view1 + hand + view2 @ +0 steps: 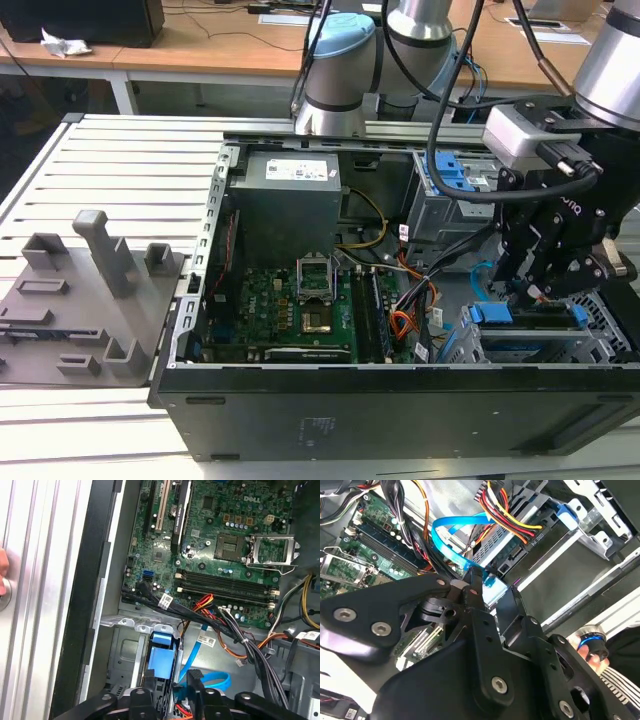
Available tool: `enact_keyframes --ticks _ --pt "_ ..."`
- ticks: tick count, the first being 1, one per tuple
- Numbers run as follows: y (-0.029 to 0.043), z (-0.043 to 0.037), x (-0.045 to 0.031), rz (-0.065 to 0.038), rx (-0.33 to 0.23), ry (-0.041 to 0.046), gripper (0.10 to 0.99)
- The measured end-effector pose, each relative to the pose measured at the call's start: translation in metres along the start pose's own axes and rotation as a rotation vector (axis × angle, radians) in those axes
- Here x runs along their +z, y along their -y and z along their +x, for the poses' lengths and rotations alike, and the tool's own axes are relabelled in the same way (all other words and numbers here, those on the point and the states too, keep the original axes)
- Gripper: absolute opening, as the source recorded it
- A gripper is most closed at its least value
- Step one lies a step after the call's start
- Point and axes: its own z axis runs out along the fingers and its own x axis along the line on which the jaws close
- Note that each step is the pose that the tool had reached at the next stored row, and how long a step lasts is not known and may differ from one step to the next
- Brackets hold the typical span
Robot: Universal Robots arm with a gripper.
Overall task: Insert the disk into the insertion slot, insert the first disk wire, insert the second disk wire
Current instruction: 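Insert the second disk wire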
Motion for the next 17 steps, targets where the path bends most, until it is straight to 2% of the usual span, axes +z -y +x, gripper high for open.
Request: enact_keyframes --ticks 1,4,7,10,13,17 --pt "-0.0003 0.0003 -0.0060 0.001 0.000 0.0056 0.392" --pt "-0.0001 -0.0011 -0.0070 0.004 -0.001 0.0262 0.392" --pt "0.0004 -0.0047 -0.0072 0.006 -0.003 0.0411 0.392" --pt "0.0012 -0.0063 -0.0064 0.005 -0.004 0.0457 0.392" --pt "0.0015 -0.0064 -0.0035 0.004 -0.003 0.0438 0.392" --pt "0.0016 -0.0064 -0.0035 0.003 -0.003 0.0428 0.392"
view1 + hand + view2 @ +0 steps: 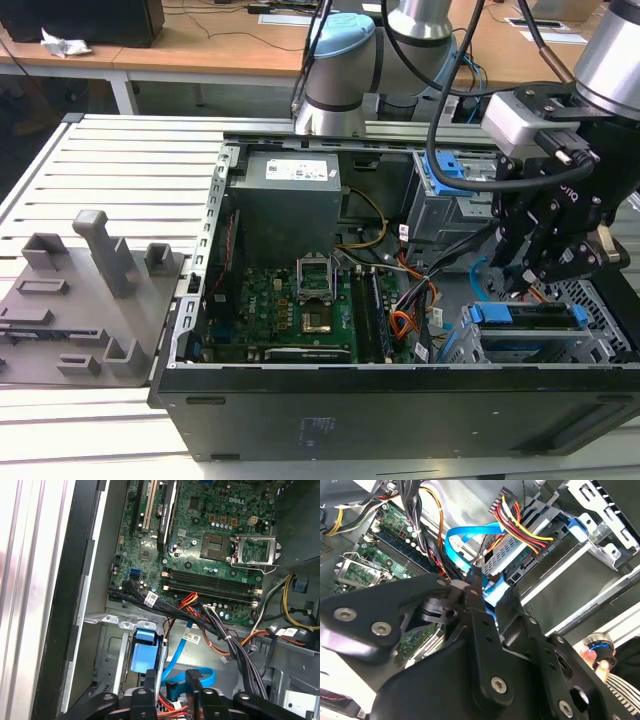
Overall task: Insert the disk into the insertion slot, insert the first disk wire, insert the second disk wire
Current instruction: 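Insert the second disk wire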
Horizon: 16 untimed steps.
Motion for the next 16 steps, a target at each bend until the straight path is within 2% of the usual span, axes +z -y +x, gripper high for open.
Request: enact_keyframes --ticks 1,4,11,16 --pt "0.0000 0.0000 0.0000 0.000 0.000 -0.0001 0.373" --pt "0.0000 0.0000 0.0000 0.000 0.000 -0.0008 0.161" --pt "-0.0002 0.0016 0.0001 0.000 0.000 -0.0015 0.161" --pt "-0.0020 0.0162 0.0004 0.000 0.000 -0.0015 0.161"
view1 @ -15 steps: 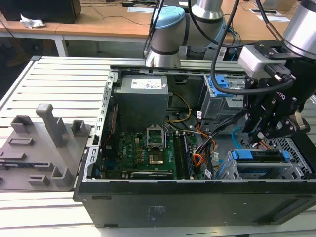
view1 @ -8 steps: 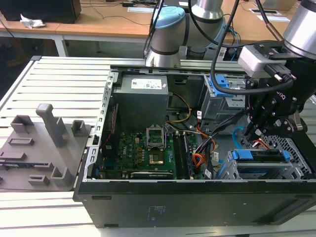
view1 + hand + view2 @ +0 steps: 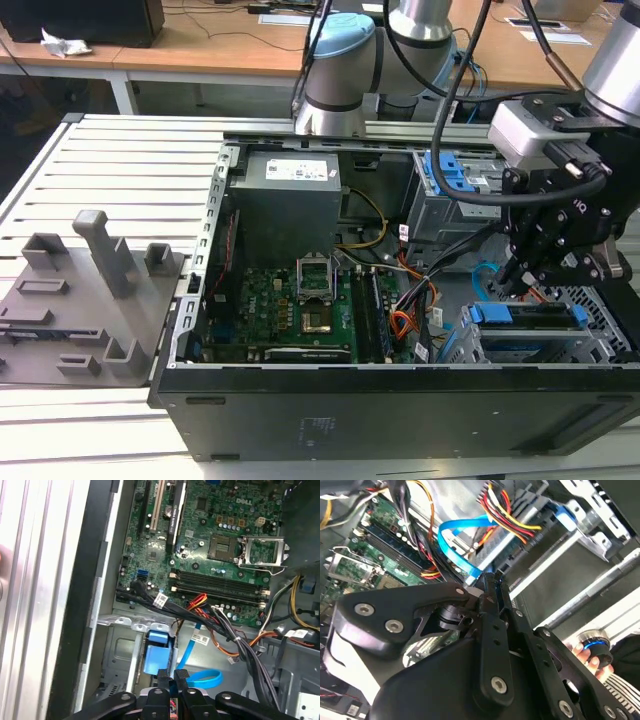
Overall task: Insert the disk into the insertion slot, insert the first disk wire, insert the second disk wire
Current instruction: 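Insert the second disk wire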
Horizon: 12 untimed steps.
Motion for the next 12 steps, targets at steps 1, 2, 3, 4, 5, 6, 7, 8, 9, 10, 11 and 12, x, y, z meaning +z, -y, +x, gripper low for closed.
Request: enact_keyframes --ticks 1,2,3,4,5,6,7,8,9,10,11,12 --pt "0.0003 0.0025 0.0001 0.000 0.000 -0.0001 0.161" --pt "0.0010 0.0036 0.0002 0.000 0.002 0.0000 0.161" --pt "0.0018 0.0043 0.0005 0.000 0.003 0.0002 0.161" --pt "0.0026 0.0047 0.0006 0.000 0.006 0.0003 0.161" --pt "0.0030 0.0049 0.0008 -0.001 0.010 0.0006 0.161" --pt "0.0030 0.0049 0.0008 -0.001 0.019 0.0007 0.161" --pt "0.0030 0.0049 0.0010 -0.001 0.038 0.0016 0.161" --pt "0.0030 0.0049 0.0011 -0.001 0.053 0.0022 0.161" --pt "0.0031 0.0049 0.0013 -0.002 0.080 0.0033 0.161" --pt "0.0031 0.0049 0.0017 -0.002 0.118 0.0049 0.161" --pt "0.0056 0.0052 0.0027 -0.003 0.144 0.0061 0.161" --pt "0.0083 0.0056 0.0032 -0.003 0.146 0.0061 0.161"
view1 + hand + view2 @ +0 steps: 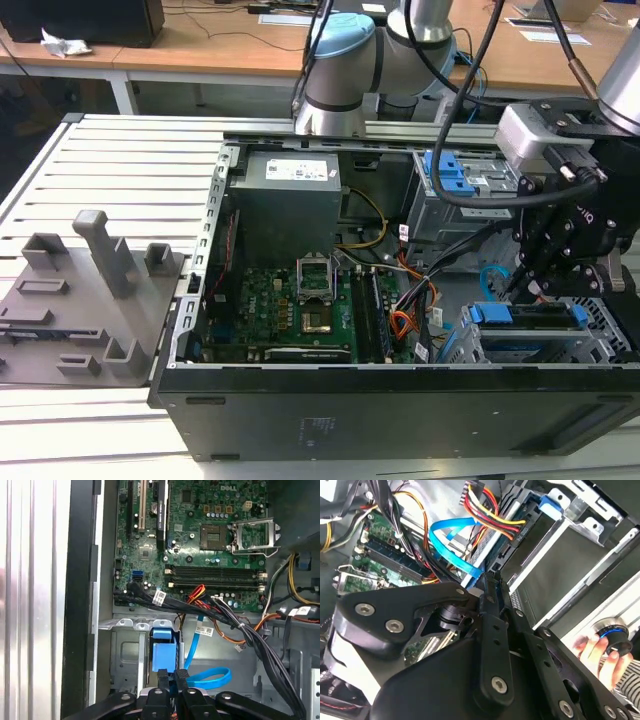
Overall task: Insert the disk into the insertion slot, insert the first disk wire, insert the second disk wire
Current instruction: 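Insert the second disk wire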
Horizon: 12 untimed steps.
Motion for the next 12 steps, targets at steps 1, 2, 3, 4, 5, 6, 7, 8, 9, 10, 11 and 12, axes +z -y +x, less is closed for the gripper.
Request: enact_keyframes --ticks 1,2,3,4,5,6,7,8,9,10,11,12 --pt "0.0020 0.0000 0.0008 0.000 0.000 -0.0001 0.161" --pt "0.0035 -0.0001 0.0016 0.000 0.000 0.0001 0.161" --pt "0.0040 -0.0001 0.0025 0.000 0.000 0.0003 0.161" --pt "0.0044 -0.0001 0.0042 0.000 0.000 0.0000 0.161" --pt "0.0046 -0.0001 0.0050 0.000 0.000 0.0001 0.161" --pt "0.0048 -0.0001 0.0054 0.000 0.000 -0.0001 0.161" --pt "0.0049 -0.0001 0.0058 0.000 0.000 0.0000 0.161" --pt "0.0061 -0.0001 0.0065 0.000 0.000 0.0001 0.161" --pt "0.0074 -0.0002 0.0070 0.000 0.000 0.0001 0.161" --pt "0.0085 -0.0002 0.0073 0.000 0.000 0.0001 0.161" --pt "0.0108 -0.0002 0.0082 0.000 0.000 0.0001 0.161" --pt "0.0136 -0.0003 0.0094 0.000 0.000 0.0001 0.161"
